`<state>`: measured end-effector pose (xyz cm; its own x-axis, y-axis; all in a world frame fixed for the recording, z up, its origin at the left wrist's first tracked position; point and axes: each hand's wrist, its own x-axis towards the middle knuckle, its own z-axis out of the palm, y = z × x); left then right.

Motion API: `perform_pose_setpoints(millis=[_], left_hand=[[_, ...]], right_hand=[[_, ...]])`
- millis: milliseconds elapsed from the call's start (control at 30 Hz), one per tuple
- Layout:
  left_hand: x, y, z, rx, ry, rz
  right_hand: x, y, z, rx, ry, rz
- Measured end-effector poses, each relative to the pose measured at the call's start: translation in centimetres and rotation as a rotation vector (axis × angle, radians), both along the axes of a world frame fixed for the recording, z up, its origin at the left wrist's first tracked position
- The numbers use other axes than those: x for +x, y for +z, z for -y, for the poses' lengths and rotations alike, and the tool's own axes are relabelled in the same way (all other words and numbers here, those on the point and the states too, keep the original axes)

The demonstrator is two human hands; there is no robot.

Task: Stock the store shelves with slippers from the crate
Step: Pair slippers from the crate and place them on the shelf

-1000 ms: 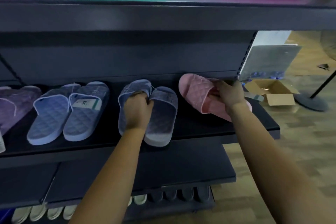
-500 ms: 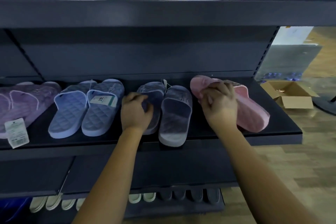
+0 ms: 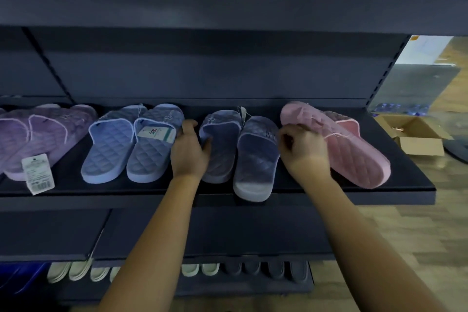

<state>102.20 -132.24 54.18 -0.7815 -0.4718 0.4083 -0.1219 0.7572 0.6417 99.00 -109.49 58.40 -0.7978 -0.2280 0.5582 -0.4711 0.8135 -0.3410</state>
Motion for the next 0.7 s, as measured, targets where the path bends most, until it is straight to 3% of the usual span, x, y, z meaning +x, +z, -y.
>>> perform_pose_setpoints(millis=[100, 300, 500, 700], left_hand=[[-0.5, 0.0, 0.3, -0.070, 0.038, 0.058], [-1.0, 0.3, 1.0, -0.173, 0.041, 0.039], [0.8, 0.1, 2.0, -0.096, 0.048, 0.041], [3.1, -0.1, 0.3, 0.038, -0.149, 0.207]], right_hand=[[0.3, -1.3, 1.0, 0.019, -0.013, 0.114], [-1.1, -1.5, 1.6, 0.040, -0.047, 0.158], [-2.3, -1.8, 2.1, -0.006, -0.037, 0.084], [-0.8, -2.8, 3.5, -0.045, -0.052, 0.282]])
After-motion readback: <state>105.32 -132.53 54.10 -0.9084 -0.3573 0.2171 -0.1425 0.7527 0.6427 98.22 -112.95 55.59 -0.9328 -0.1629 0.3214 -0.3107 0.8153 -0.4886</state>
